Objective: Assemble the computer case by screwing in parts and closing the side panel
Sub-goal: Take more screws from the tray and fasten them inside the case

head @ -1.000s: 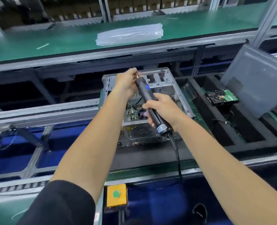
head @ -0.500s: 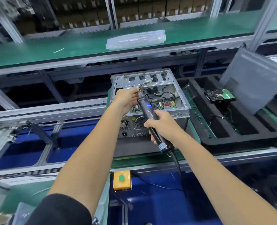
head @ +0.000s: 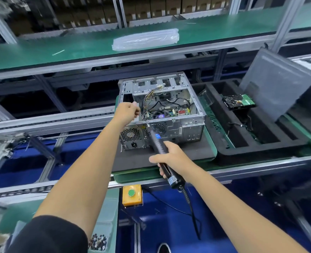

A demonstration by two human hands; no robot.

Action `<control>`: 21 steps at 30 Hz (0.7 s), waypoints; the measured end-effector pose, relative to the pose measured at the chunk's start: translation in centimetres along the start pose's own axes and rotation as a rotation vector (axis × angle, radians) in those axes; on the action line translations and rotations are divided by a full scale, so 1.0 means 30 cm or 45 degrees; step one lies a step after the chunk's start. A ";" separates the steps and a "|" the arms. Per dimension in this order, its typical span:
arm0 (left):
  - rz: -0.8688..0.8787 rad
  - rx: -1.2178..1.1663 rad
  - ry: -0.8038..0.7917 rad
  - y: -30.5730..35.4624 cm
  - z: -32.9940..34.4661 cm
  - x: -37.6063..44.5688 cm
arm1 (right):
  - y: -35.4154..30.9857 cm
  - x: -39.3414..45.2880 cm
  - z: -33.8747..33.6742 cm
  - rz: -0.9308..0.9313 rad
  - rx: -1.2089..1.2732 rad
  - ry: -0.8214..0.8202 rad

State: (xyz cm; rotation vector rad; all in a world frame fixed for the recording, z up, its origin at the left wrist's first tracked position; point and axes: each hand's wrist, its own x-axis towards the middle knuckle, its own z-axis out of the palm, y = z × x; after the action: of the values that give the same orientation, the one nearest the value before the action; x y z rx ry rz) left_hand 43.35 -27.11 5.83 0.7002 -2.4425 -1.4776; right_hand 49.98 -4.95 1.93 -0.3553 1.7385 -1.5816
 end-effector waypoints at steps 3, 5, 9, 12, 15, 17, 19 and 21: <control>0.200 0.549 -0.133 -0.023 -0.026 0.023 | 0.035 -0.003 0.022 0.035 -0.024 -0.052; 0.236 0.703 -0.281 -0.045 -0.018 0.036 | 0.053 0.005 0.034 0.043 -0.032 -0.042; 0.386 0.924 -0.282 -0.063 0.012 0.055 | 0.072 0.030 0.049 0.079 -0.027 0.019; 0.406 1.055 -0.447 -0.079 0.041 0.081 | 0.073 0.049 0.049 0.109 -0.029 0.048; 0.337 1.070 -0.511 -0.093 0.045 0.105 | 0.067 0.065 0.046 0.126 -0.018 0.057; 0.276 0.936 -0.506 -0.096 0.036 0.116 | 0.065 0.073 0.048 0.138 -0.016 0.055; 0.221 0.810 -0.507 -0.099 0.031 0.121 | 0.069 0.079 0.051 0.139 -0.029 0.059; 0.205 0.808 -0.516 -0.104 0.028 0.123 | 0.071 0.081 0.055 0.139 -0.045 0.073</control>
State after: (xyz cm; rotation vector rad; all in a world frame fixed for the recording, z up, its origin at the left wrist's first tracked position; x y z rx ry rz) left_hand 40.72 -29.47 2.44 0.2937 -3.2322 -0.8304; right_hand 50.02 -7.31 -0.83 -0.2304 1.7999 -1.4982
